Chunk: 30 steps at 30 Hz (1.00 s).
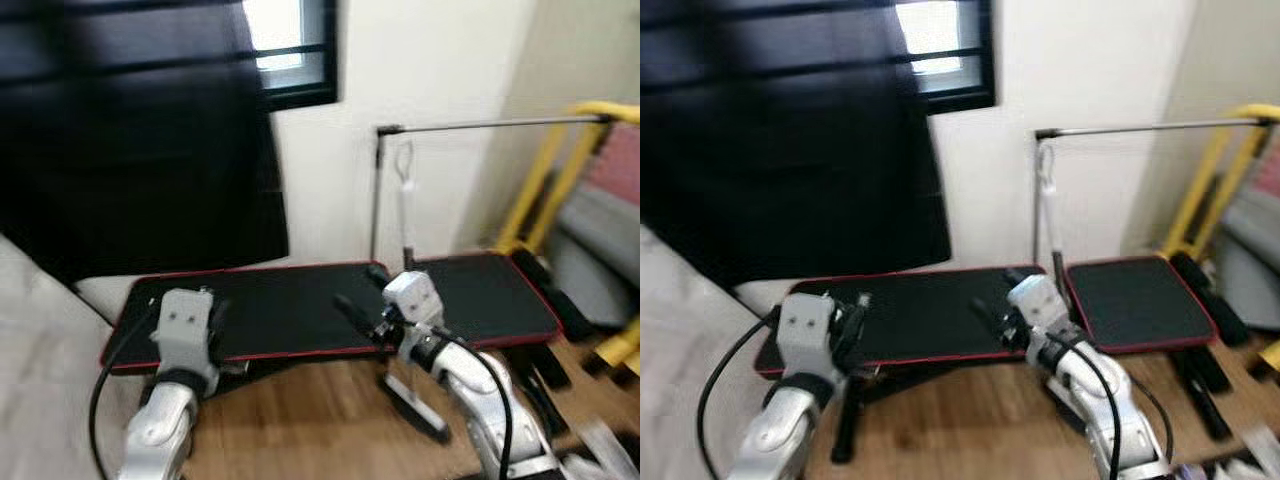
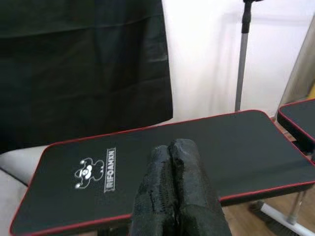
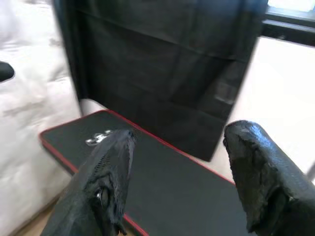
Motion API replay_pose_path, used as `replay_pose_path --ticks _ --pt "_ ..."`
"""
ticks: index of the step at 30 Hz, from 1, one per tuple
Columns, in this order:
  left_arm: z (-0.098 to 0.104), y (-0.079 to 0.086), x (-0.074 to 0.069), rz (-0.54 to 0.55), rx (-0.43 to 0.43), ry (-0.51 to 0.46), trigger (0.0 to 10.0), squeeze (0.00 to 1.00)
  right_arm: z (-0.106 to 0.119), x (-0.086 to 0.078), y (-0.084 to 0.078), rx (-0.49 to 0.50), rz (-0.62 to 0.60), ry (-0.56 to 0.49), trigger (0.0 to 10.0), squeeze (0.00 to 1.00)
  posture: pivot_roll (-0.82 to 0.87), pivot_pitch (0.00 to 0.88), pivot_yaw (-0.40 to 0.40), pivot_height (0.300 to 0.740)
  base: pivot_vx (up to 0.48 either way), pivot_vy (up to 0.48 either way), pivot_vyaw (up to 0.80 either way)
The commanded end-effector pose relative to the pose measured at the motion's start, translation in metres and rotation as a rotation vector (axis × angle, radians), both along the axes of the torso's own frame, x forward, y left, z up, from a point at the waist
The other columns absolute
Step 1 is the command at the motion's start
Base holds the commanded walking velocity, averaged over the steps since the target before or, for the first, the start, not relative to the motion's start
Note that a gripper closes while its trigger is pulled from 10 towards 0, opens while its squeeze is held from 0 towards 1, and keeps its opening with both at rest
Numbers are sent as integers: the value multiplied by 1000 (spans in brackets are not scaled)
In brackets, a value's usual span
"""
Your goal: Sweep floor
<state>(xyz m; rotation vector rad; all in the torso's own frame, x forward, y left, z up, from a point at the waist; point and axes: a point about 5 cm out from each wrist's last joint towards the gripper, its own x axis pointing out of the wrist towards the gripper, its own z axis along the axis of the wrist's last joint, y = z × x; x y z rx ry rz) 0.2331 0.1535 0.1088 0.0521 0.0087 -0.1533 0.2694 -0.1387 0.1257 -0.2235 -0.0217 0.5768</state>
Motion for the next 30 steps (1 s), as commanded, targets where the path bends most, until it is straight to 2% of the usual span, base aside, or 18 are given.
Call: replay_pose_path --ticks 1,19,30 --pt "0 2 3 14 2 8 10000 0 2 5 1 2 -30 4 10000 0 -53 0 -74 740 0 0 0" --pt "-2 2 2 10 -1 20 10000 0 6 12 3 15 -47 -26 10000 0 -37 0 -44 740 0 0 0" --pt "0 2 3 7 -6 19 10000 0 9 15 6 22 -30 -37 10000 0 -35 0 -27 740 0 -296 0"
